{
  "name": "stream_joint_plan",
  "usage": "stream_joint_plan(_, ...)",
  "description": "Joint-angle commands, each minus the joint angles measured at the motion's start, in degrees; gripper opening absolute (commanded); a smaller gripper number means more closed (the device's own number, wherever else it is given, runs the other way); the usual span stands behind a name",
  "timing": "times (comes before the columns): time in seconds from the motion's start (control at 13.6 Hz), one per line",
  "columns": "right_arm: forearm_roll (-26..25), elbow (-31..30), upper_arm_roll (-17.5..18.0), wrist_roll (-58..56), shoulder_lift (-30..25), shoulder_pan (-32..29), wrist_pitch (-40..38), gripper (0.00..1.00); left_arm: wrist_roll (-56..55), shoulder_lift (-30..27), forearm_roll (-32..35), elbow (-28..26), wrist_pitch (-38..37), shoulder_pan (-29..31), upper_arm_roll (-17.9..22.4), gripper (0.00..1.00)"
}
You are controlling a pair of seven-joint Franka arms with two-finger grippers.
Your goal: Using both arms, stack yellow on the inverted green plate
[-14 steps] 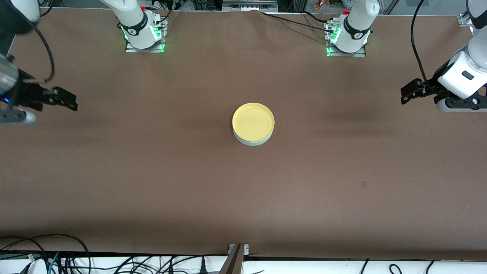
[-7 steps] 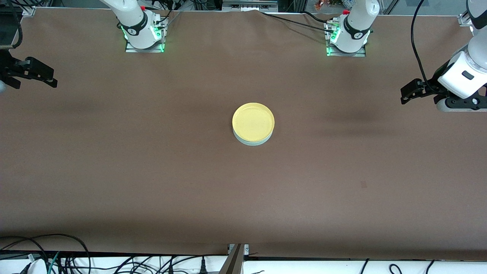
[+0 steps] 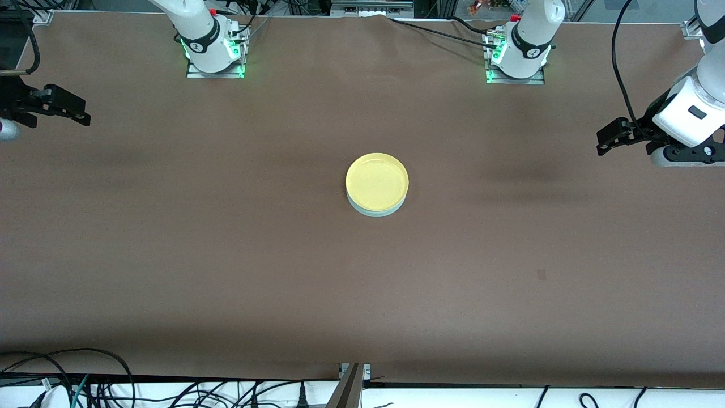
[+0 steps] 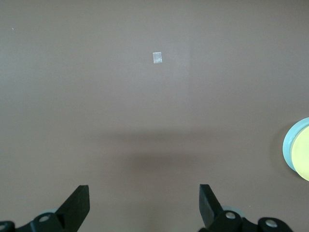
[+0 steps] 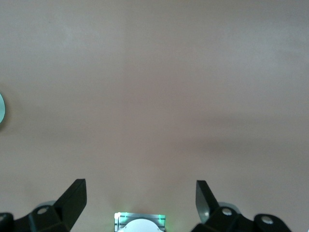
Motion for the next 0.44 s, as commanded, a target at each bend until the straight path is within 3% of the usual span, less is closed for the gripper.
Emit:
stream_joint_plan(0.0, -0.3, -0.3, 0.8, -0.5, -0.5, -0.4, -1.5, 1.00, -0.2, -0.4, -2.0, 0.4, -1.0, 0.0, 0.2, 1.00)
stream_joint_plan(0.37, 1.2, -0.4, 0.7, -0.3, -0.4, -0.4, -3.0, 1.00, -0.3, -0.4, -2.0, 0.4, -1.0, 0.0, 0.2, 1.00)
